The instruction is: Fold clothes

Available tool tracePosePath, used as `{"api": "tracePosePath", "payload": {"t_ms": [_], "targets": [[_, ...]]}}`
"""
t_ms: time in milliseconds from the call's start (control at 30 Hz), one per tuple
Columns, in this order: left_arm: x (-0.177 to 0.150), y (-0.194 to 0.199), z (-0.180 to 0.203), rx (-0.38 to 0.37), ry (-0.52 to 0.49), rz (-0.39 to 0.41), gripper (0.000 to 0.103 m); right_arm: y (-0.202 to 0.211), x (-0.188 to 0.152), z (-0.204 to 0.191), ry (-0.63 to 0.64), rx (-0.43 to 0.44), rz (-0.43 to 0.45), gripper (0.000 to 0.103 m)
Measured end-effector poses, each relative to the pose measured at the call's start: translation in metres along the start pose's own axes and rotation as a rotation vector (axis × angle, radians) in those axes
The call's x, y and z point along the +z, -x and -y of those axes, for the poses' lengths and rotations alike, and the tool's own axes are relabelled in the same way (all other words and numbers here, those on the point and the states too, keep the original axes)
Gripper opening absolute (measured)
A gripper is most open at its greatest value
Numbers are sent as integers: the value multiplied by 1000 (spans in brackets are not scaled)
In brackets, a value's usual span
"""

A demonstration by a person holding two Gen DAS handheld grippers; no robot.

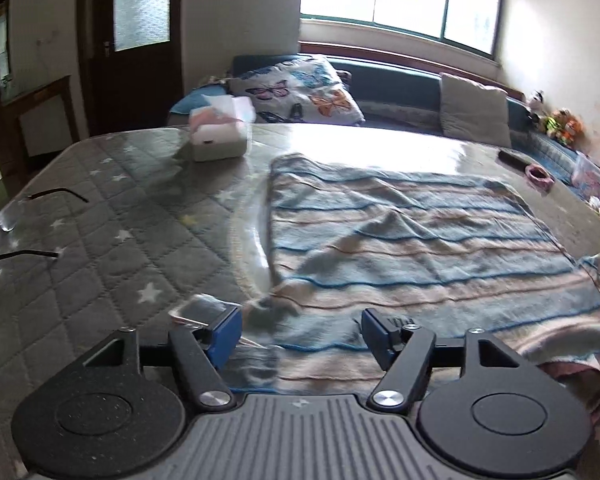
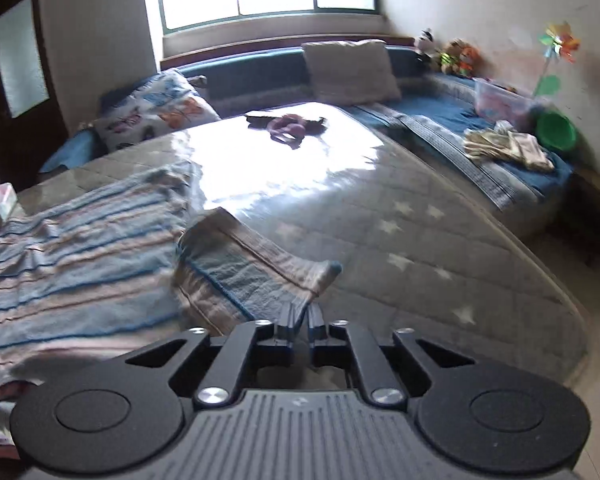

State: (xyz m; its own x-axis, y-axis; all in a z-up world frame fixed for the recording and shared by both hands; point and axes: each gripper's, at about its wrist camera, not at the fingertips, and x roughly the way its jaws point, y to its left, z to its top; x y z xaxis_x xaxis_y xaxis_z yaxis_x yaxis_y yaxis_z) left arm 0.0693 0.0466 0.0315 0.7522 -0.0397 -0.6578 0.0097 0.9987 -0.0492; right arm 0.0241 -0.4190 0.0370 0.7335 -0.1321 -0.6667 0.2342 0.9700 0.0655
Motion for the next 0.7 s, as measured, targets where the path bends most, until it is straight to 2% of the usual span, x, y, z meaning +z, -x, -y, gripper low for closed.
{"api": "tracePosePath", "payload": {"t_ms": [100,133,233,367,433,533,700], "targets": [[-4,-1,14,-31,-27,-13,74,7,-5,5,-2,-46,-2,18],[-6,-2,19,-43,-36,-17,75,10,-4,3,2,-35,5,24],[-7,-3,38,-79,-73,-20,75,10,-2,-12,58,26,17,31],[-5,-4,72,-132,-139,-5,77,0,-1,-45,159,132,-16,39],[-3,-4,89,-158,-172,2,77,-4,-2,-60,208,176,-28,39],[-2,-6,115,-201,-224,11,77,-12,3,-72,246,190,-22,39],[-3,-16,157,-259,-301,8,77,-34,24,-67,216,188,-10,39]]}}
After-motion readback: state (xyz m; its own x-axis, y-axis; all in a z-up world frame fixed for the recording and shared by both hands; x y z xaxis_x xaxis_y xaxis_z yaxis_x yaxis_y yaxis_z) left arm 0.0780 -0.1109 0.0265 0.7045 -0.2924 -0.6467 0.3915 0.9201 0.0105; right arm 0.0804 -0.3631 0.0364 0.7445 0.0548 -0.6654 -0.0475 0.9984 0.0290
